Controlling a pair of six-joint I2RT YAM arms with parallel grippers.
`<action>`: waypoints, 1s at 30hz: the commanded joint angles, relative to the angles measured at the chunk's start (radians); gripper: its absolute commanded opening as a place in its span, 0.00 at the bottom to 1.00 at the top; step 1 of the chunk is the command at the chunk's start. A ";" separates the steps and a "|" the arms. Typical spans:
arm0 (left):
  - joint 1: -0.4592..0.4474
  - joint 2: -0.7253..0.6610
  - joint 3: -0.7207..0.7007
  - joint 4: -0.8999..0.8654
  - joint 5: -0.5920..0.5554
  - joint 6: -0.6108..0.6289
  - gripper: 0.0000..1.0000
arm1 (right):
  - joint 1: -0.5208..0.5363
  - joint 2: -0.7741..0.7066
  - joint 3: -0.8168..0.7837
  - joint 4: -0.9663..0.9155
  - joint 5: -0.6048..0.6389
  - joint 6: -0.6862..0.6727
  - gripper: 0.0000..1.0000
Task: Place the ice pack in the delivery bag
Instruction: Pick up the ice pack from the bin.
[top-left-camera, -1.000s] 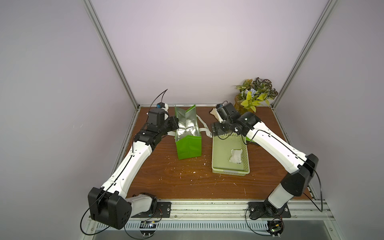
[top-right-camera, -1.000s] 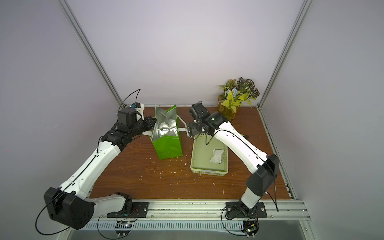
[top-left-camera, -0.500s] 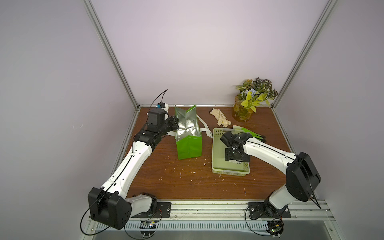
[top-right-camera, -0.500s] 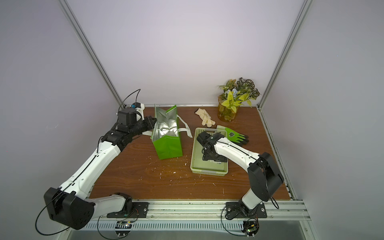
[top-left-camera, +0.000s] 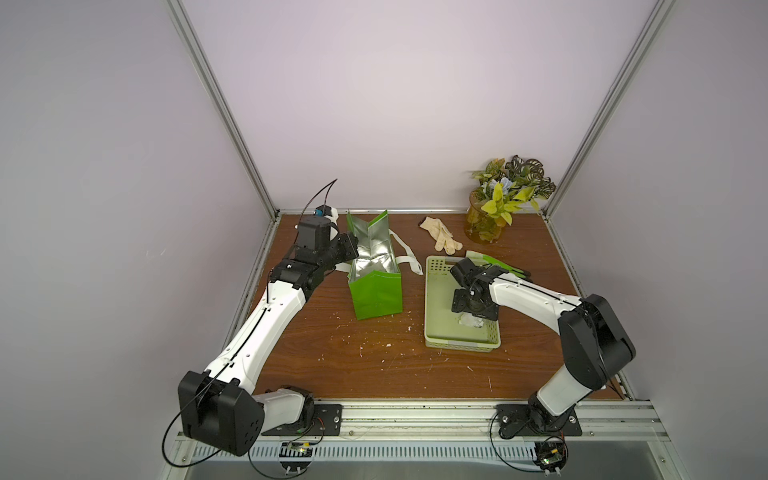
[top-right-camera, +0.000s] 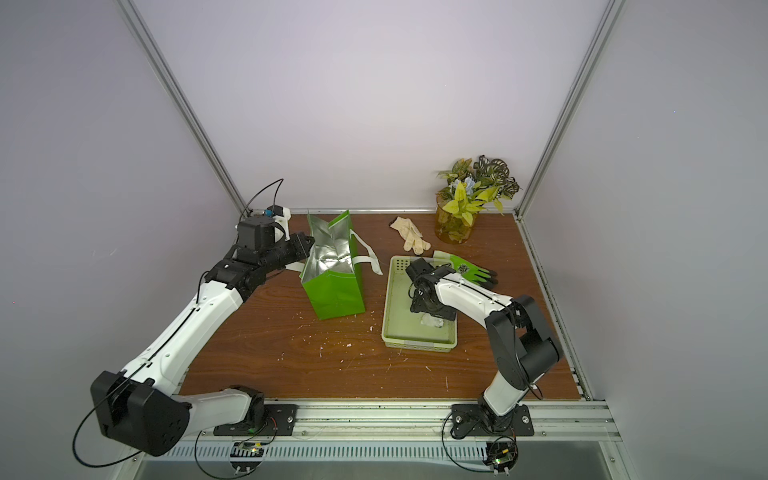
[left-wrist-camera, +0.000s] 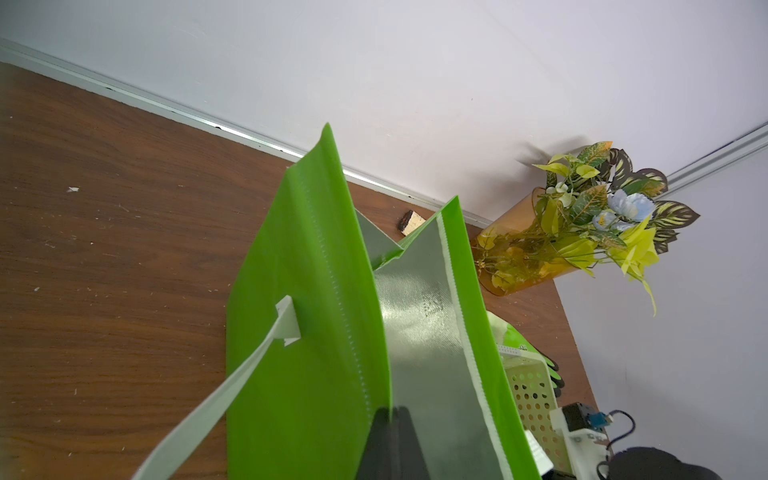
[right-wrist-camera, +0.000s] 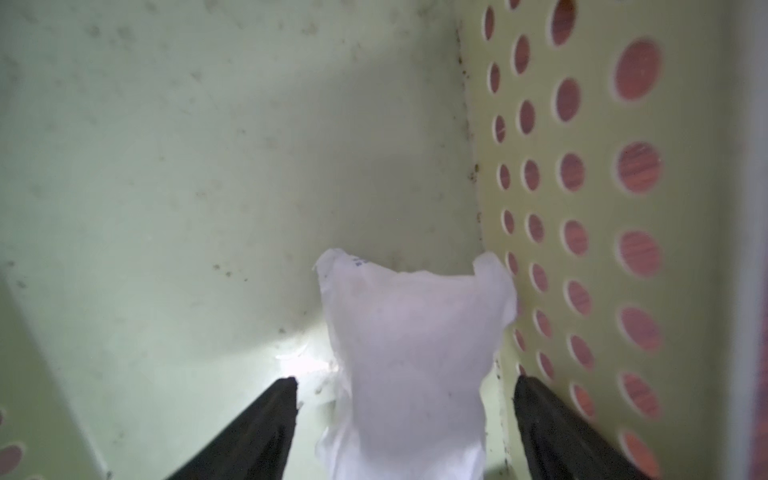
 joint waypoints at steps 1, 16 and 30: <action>0.009 0.005 0.012 0.005 0.003 0.019 0.00 | -0.006 0.035 0.004 0.025 0.015 -0.037 0.80; 0.009 0.012 0.015 0.005 0.005 0.018 0.00 | -0.004 -0.112 0.080 0.044 -0.068 -0.179 0.19; 0.009 0.015 0.000 0.038 0.007 0.001 0.00 | 0.115 0.029 0.693 0.372 -0.396 -0.297 0.17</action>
